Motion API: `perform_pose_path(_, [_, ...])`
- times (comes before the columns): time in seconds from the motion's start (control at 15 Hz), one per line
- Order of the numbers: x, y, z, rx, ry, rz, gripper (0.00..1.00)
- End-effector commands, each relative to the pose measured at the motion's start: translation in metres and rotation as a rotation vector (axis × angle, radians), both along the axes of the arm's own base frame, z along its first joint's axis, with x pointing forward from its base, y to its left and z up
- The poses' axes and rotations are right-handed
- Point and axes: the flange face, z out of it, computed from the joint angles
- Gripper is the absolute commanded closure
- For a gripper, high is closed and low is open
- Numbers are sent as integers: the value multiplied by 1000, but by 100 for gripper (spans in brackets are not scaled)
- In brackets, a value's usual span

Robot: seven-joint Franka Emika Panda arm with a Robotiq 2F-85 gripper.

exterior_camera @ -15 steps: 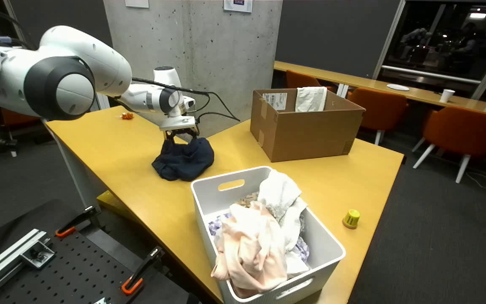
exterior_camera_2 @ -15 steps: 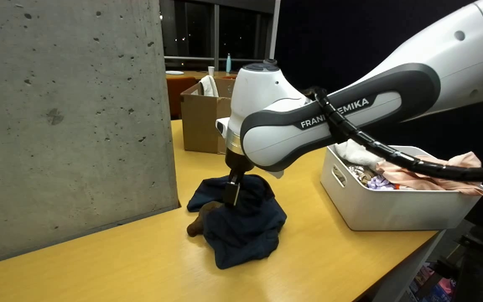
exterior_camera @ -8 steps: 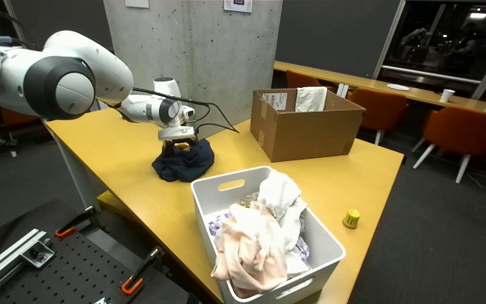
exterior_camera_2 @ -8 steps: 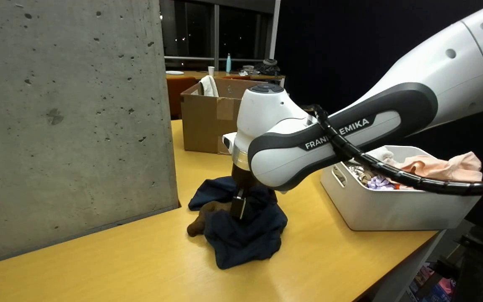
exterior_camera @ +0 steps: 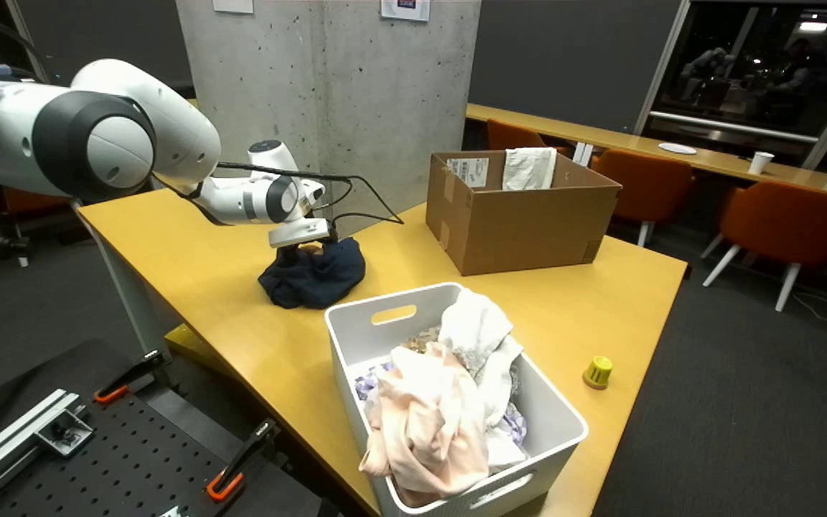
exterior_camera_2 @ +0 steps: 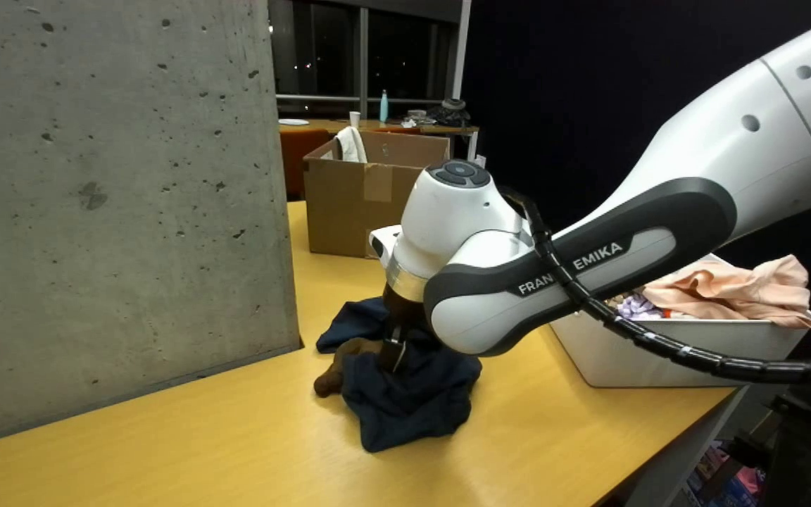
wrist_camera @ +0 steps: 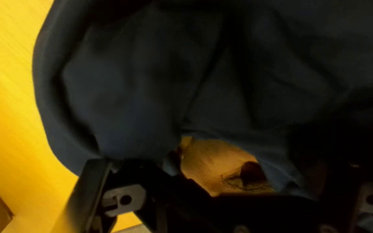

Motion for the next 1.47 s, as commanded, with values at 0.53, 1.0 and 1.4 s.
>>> perform_pose_path(0.53, [13,11,-1,-17,-92,33,0])
perform_pose_path(1.0, [15,11,-28,18,-86,45,0])
perform_pose_path(1.4, [23,-1,-32,61,-98,42,4])
